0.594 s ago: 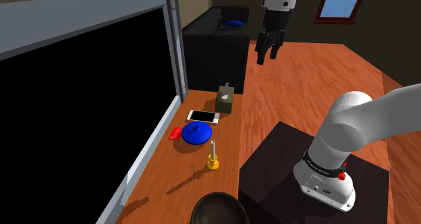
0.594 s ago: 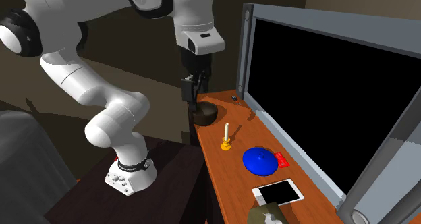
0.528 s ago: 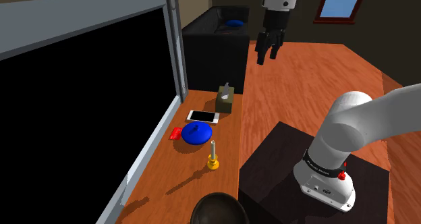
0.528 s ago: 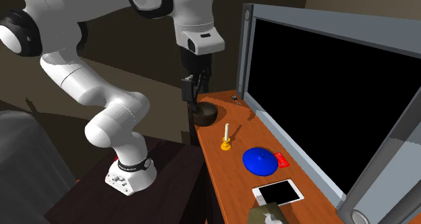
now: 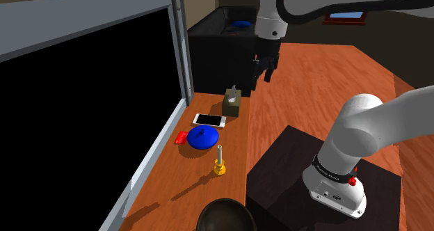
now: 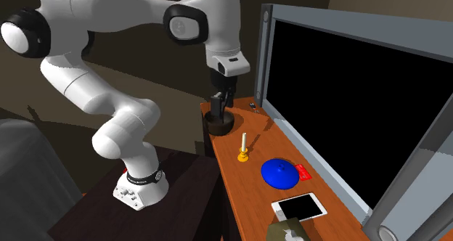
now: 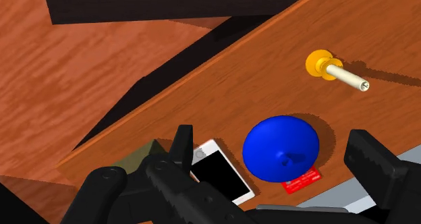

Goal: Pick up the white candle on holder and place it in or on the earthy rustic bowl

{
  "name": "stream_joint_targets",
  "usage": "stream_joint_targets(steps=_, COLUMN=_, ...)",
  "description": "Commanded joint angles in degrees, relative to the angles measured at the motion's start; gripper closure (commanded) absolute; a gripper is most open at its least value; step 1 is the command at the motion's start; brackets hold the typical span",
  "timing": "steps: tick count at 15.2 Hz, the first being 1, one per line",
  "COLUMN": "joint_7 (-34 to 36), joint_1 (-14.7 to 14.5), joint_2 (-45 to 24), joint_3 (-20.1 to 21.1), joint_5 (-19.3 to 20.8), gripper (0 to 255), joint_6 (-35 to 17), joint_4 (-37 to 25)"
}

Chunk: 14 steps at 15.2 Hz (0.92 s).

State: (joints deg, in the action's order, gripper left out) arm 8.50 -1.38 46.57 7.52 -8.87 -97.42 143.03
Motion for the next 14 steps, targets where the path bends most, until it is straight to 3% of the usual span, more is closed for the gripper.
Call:
stream_joint_targets(steps=1, joint_7=2.17, joint_1=-0.71, joint_2=-0.52, joint_3=2.38, joint_5=-1.33, gripper=0, joint_6=-3.1, joint_4=2.11)
stream_joint_targets(steps=7, joint_7=8.92, joint_1=-2.84, joint_2=-5.52, joint_3=10.33, joint_5=-5.17, gripper=0, joint_6=-13.35, joint_4=6.17)
stream_joint_targets(steps=14, joint_7=17.66, joint_1=-3.52, joint_2=-16.47, joint_3=20.42, joint_5=-7.17, gripper=0, joint_6=-26.34, joint_4=6.95)
